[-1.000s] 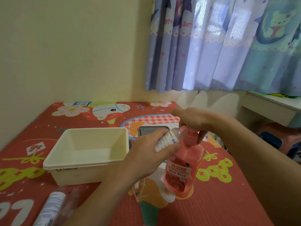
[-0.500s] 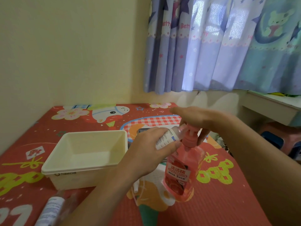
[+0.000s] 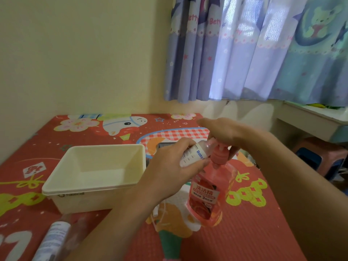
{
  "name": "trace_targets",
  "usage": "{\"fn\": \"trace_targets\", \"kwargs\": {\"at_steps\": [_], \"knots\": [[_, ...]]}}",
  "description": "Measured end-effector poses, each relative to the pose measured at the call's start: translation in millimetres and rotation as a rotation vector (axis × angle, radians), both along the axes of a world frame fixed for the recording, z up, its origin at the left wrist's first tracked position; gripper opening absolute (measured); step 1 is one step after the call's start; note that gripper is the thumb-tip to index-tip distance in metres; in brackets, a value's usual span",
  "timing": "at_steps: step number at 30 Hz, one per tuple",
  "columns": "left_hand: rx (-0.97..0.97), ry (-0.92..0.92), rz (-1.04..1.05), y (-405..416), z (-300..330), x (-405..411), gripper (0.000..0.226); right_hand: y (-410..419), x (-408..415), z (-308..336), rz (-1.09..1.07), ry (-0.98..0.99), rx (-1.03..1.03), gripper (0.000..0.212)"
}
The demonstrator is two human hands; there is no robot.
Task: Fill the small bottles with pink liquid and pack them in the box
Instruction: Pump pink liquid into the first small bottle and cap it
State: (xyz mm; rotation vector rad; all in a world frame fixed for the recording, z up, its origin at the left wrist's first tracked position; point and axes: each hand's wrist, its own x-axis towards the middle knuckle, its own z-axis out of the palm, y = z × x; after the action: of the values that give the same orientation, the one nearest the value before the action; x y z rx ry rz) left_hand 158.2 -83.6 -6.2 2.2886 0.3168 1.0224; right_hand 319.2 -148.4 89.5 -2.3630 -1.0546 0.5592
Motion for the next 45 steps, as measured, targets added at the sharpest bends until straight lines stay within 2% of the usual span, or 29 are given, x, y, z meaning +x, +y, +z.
{"fn": "trace_targets", "kwargs": {"at_steps": [4, 10, 16, 22, 26, 29, 35, 38, 42, 45], "knots": [[0.017, 0.046, -0.012, 1, -2, 1, 0.024, 1, -1, -10, 0.000, -0.110, 0.056, 0.050], [0.032, 0.026, 0.015, -3, 1, -1, 0.032, -2, -2, 5, 0.013, 0.002, -0.047, 0.059], [0.044, 0.084, 0.036, -3, -4, -2, 0.031, 0, -6, -9, -0.008, -0.092, 0.091, 0.040], [0.046, 0.042, 0.033, -5, 2, 0, 0.032, -4, -2, 5, 0.012, 0.012, -0.035, 0.062], [0.075, 0.045, 0.065, -4, -2, 0, 0.032, -3, -3, -3, -0.007, -0.037, 0.035, 0.054], [0.064, 0.069, 0.065, -4, -6, 1, 0.033, -3, -3, -10, 0.000, -0.098, 0.059, 0.058], [0.053, 0.012, 0.068, -7, 0, 3, 0.032, -5, -2, 6, 0.024, 0.029, -0.019, 0.066], [0.065, 0.030, 0.082, -5, -1, 4, 0.031, -5, -2, -1, 0.025, 0.022, 0.060, 0.058], [0.018, 0.060, 0.062, -5, -5, 3, 0.031, -3, -1, -11, -0.017, -0.090, 0.088, 0.068], [0.021, 0.040, 0.062, -6, -3, 2, 0.032, -4, -2, -2, 0.012, -0.018, 0.021, 0.072]]}}
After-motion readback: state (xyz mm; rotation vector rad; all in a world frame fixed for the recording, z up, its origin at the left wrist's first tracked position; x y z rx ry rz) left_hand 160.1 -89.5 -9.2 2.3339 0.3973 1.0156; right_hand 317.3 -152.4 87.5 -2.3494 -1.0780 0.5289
